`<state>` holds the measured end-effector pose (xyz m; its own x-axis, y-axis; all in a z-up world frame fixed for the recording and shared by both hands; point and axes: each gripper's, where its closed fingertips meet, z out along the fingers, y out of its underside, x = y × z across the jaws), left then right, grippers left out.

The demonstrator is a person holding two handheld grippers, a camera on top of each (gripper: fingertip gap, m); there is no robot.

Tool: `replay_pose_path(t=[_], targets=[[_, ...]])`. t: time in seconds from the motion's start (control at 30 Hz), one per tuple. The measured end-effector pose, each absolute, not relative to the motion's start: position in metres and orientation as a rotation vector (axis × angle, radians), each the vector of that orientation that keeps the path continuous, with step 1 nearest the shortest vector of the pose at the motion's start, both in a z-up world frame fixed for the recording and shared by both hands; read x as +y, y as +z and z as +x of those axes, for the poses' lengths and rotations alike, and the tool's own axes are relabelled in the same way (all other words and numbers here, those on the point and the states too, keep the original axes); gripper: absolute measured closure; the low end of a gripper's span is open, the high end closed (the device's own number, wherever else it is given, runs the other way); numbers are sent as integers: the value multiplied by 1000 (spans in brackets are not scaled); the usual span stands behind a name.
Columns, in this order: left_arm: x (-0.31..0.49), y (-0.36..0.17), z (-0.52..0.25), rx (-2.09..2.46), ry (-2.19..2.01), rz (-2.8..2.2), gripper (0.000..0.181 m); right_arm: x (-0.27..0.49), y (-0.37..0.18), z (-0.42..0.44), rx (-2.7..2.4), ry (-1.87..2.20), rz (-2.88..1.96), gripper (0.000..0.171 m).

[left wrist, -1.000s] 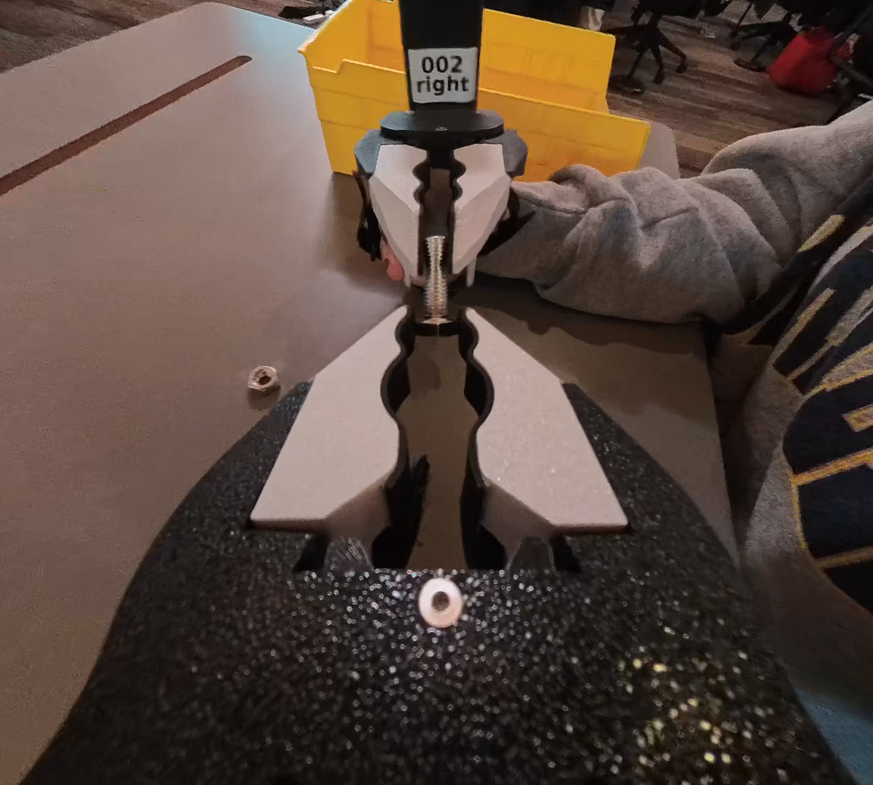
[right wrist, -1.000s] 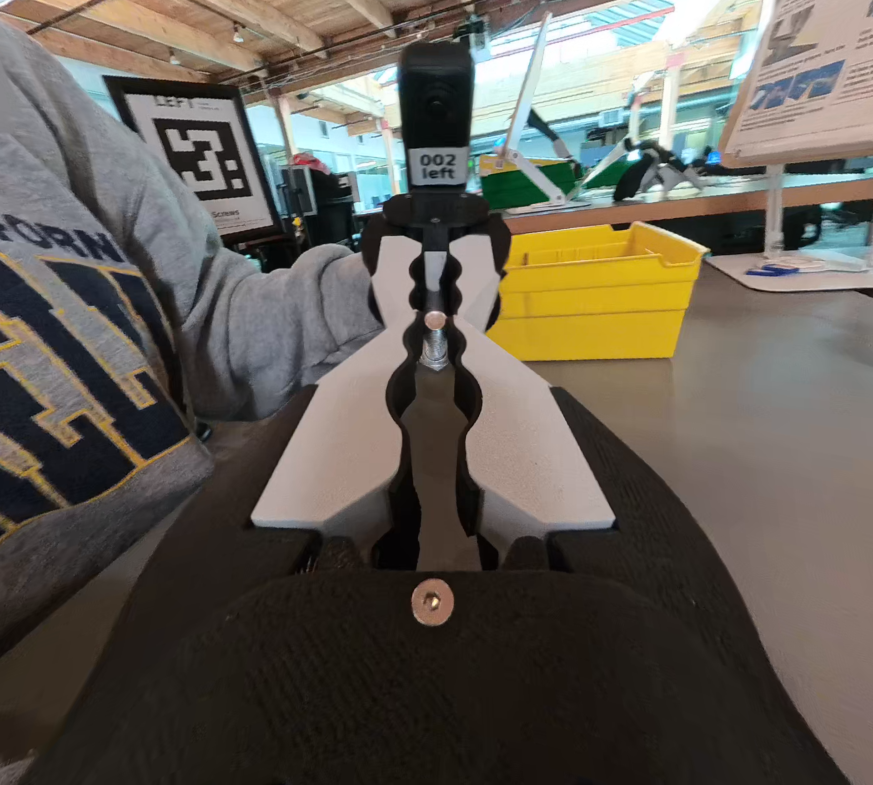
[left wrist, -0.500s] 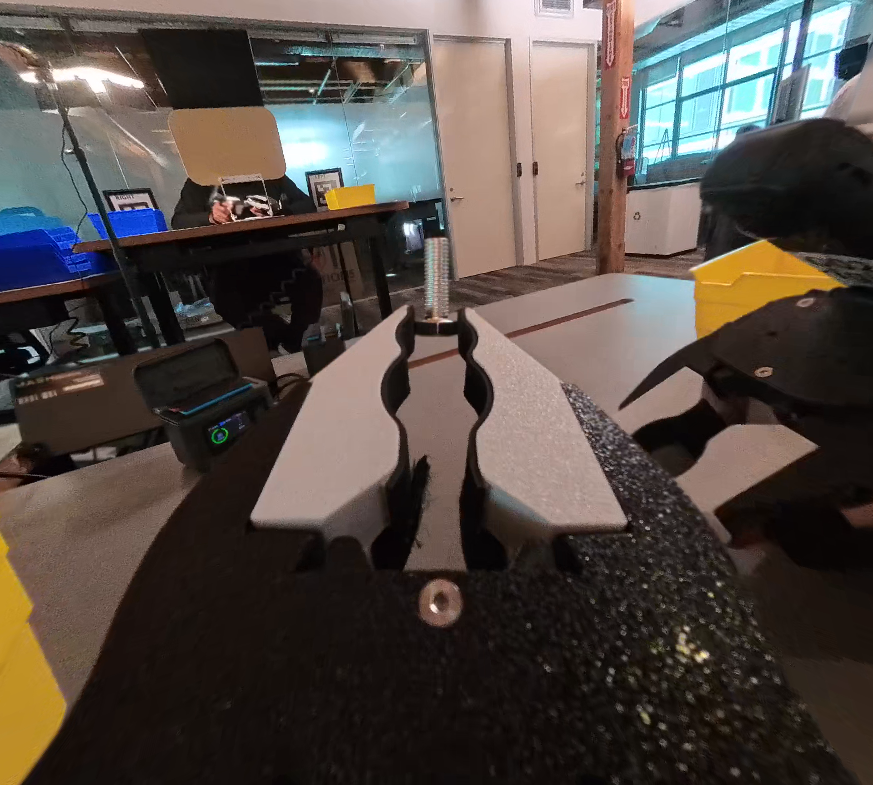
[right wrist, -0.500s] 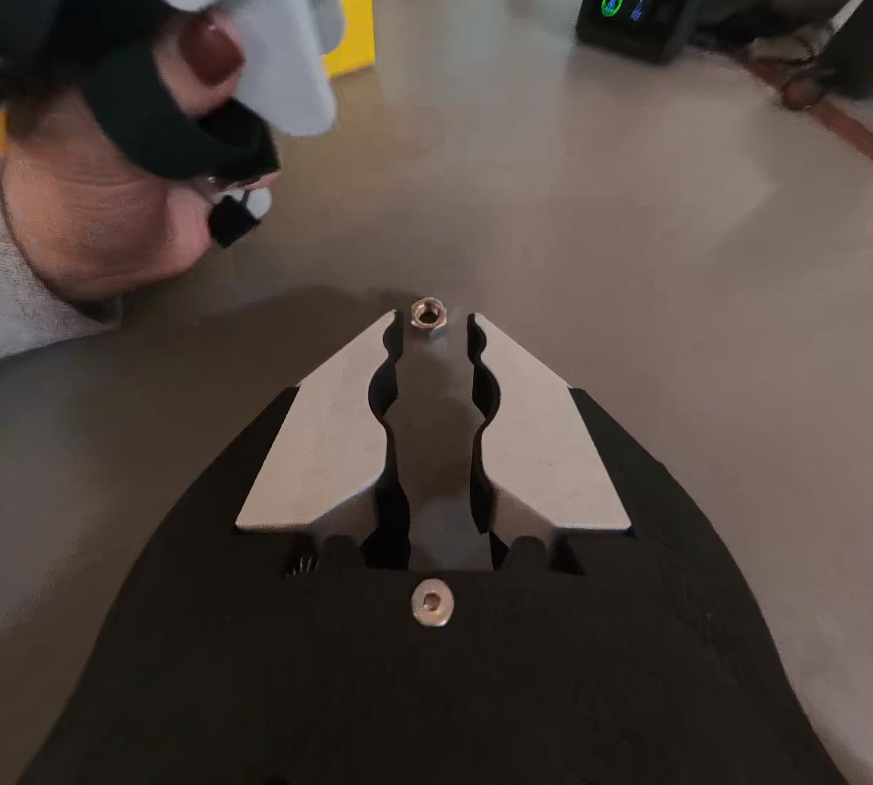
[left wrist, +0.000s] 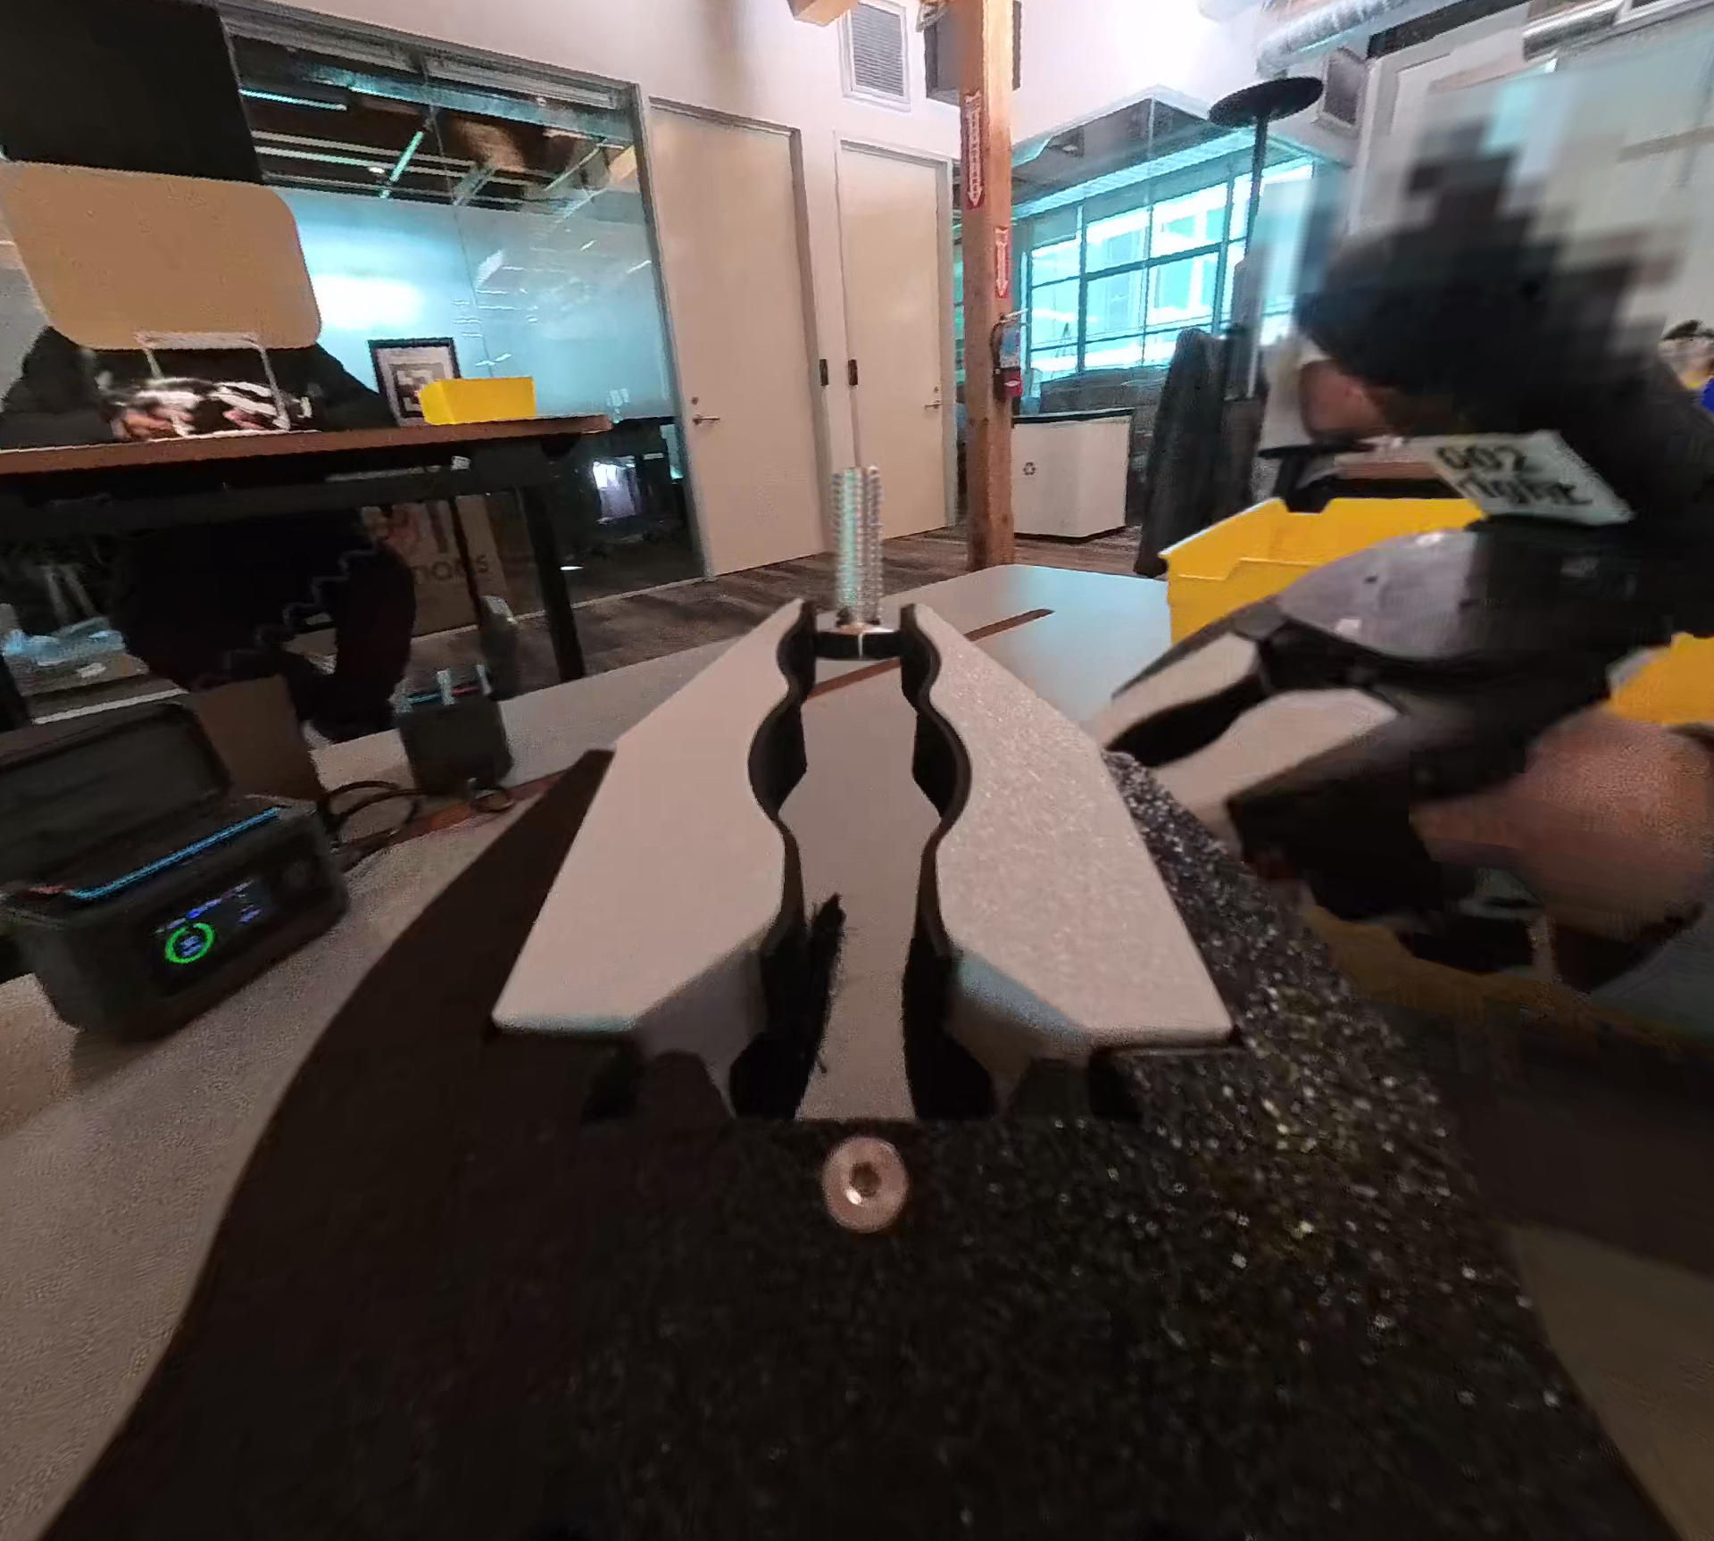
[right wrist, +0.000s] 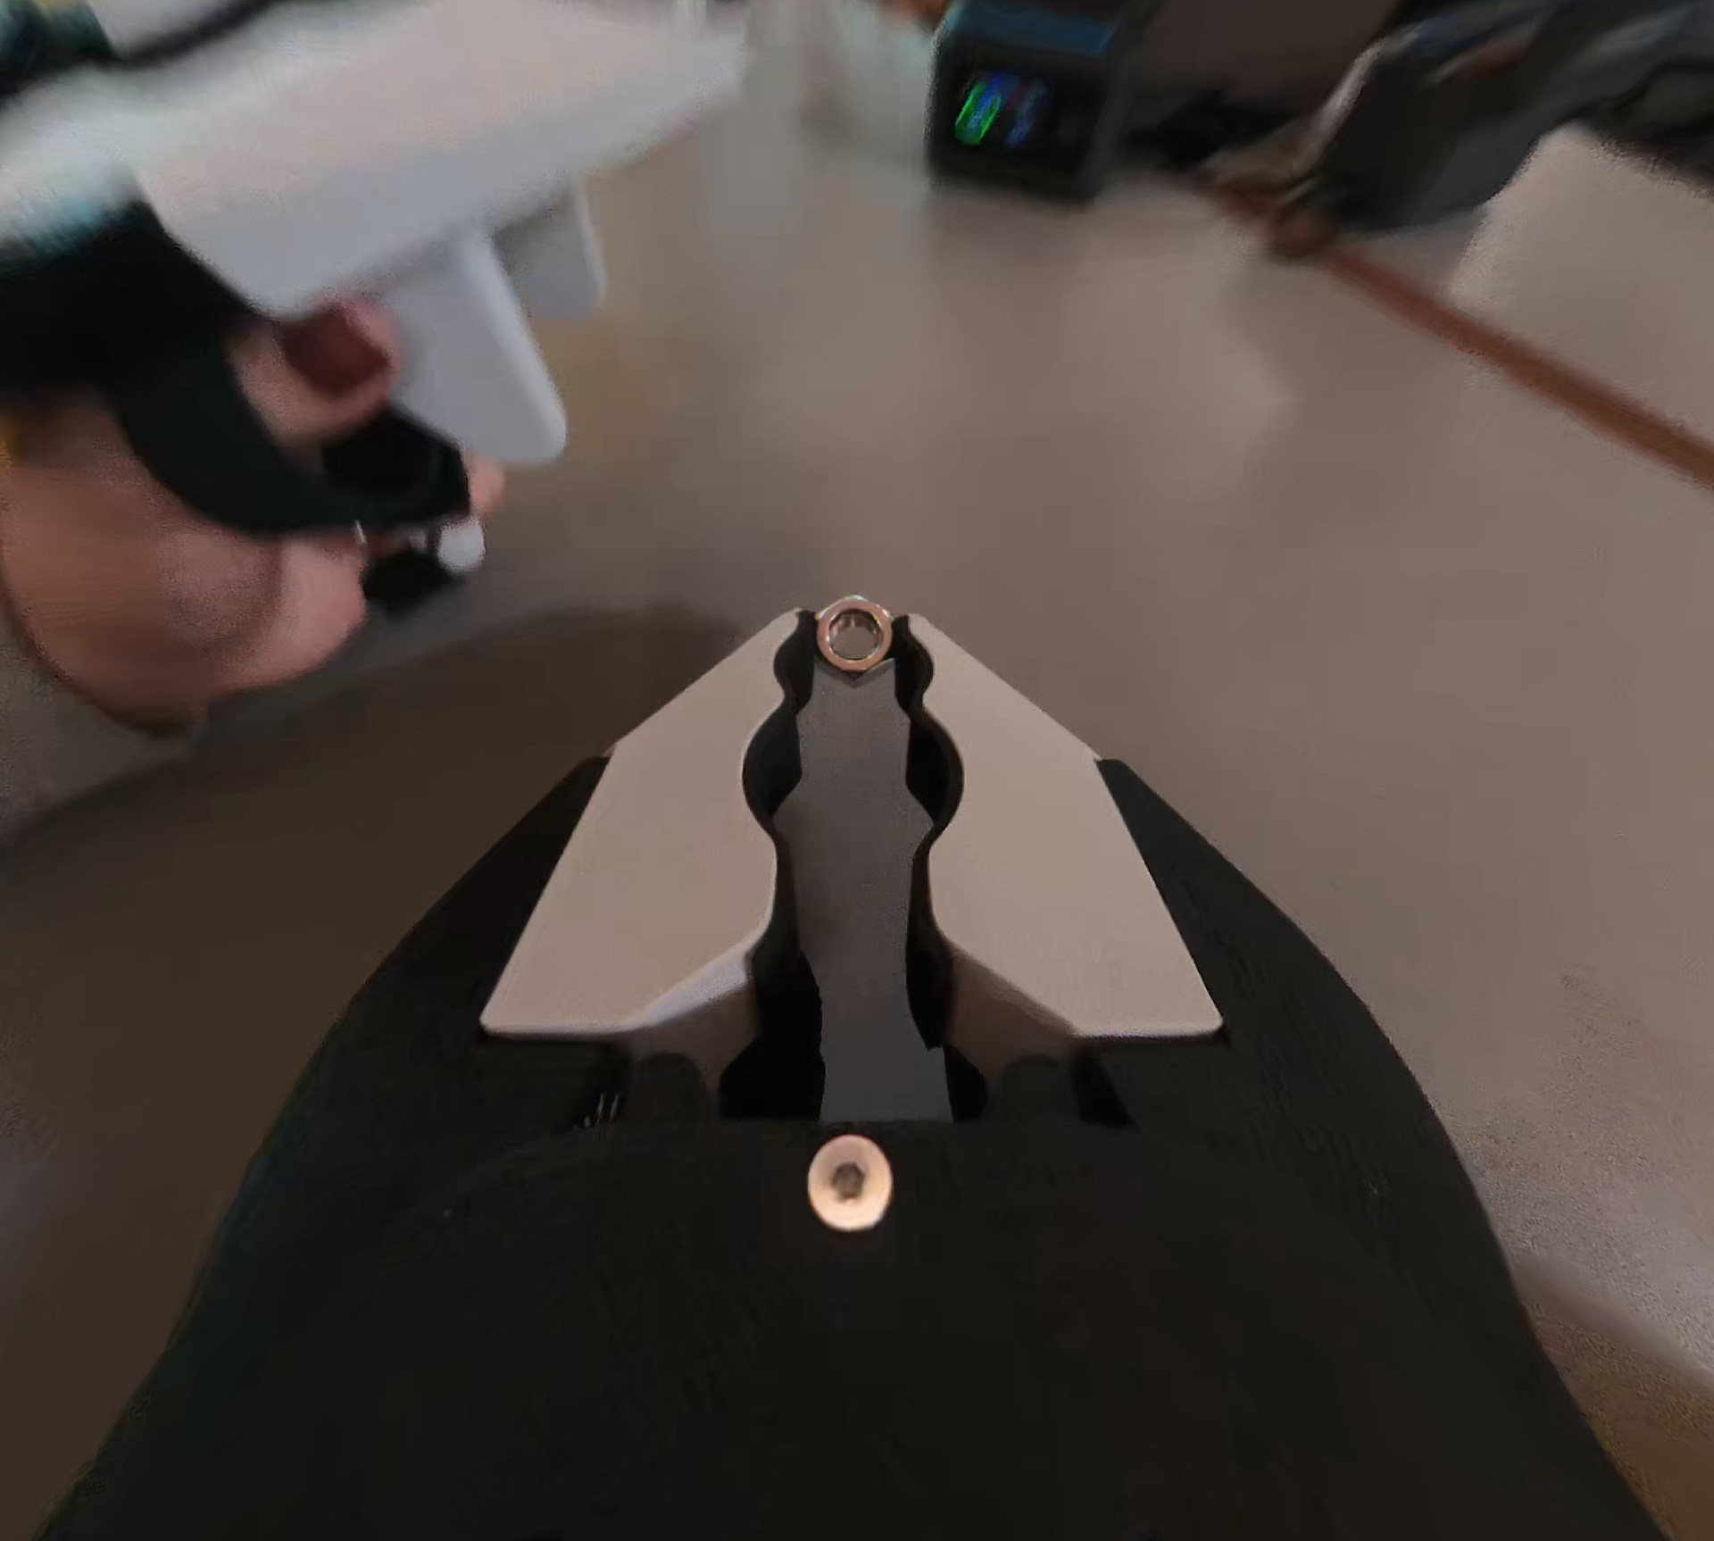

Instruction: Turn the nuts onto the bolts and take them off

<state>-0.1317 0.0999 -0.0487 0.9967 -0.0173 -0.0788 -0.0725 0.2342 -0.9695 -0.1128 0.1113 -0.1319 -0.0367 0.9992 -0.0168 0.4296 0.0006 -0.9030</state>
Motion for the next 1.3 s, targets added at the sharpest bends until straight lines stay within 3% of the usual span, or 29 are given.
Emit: replay_pose_path(t=[0.03,0.17,0.33,0.87,1.0,1.3], targets=[[99,-47,-127,96,11,-1336,166,118,-111,-106,-1462,1070,-1501,155],[95,-42,-95,197,-208,-1310,165,121,-39,-74,-1357,1243,-1381,156],[89,-39,-51,329,-505,-1256,166,89,-1,-47,-1647,1188,-1262,155],[64,-32,7,562,-855,-1179,165,54,-6,-14,-2273,1078,-1078,155],[58,-28,11,561,-976,-1144,166,50,-3,-9,-2273,1156,-1037,155],[72,-30,1,492,-785,-1176,166,62,-3,-21,-2001,1176,-1253,155]])
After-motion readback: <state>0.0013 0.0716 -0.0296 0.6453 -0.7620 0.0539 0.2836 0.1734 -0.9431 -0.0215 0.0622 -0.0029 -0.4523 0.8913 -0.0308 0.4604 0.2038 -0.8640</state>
